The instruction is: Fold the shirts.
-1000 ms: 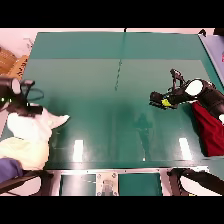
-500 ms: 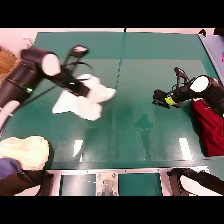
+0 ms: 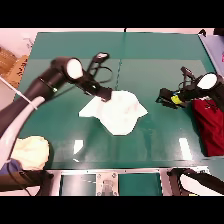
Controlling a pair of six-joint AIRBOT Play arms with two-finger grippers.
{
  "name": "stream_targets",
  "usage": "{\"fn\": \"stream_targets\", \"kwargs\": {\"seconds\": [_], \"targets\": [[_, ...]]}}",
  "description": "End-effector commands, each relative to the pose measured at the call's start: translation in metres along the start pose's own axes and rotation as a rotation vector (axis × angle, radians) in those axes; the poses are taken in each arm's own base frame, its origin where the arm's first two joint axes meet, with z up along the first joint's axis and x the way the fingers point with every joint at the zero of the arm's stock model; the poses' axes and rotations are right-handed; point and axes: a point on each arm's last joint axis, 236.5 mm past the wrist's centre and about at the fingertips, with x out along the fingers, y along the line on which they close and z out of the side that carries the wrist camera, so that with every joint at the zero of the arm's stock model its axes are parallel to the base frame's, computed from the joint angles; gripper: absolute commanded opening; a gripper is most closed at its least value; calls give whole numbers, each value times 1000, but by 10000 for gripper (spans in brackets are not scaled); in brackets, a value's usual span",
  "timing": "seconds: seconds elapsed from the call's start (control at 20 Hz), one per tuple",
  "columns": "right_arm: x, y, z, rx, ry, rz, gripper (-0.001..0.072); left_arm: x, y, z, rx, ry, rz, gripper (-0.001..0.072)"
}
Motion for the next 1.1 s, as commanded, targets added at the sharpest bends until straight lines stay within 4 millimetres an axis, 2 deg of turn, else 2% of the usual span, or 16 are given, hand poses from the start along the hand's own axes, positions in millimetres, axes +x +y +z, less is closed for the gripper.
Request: {"fn": "stream_targets", "kwargs": {"seconds": [0.0, 0.05, 0.15, 0.3, 0.4, 0.6, 0.7, 0.85, 0.9, 1.0, 1.05], "targets": [[-8, -40, 4, 101, 24, -30, 424, -23, 64, -22, -140, 101, 44, 689], [-7, -53, 4, 145, 25, -31, 423, -27, 87, -30, -199, 118, 57, 689], [2, -70, -5, 205, 48, -9, 421, -22, 118, -49, -311, 136, 53, 689], [31, -63, -16, 214, 50, 85, 390, 9, 143, -74, -411, 124, 24, 688], [48, -47, -22, 228, 80, 181, 390, 35, 144, -82, -427, 123, -16, 688], [79, -15, -28, 209, 147, 314, 391, 78, 118, -76, -468, 131, -220, 688], [99, -4, -33, 201, 170, 325, 391, 92, 113, -78, -495, 142, -273, 688], [116, 19, -34, 213, 188, 393, 391, 95, 107, -70, -500, 112, -317, 686], [120, 24, -32, 217, 186, 409, 391, 94, 105, -68, -498, 105, -328, 584], [128, 28, -30, 225, 199, 416, 387, 92, 100, -65, -472, 95, -353, 303], [132, 27, -28, 229, 202, 414, 307, 91, 97, -64, -457, 92, -369, 99]]}}
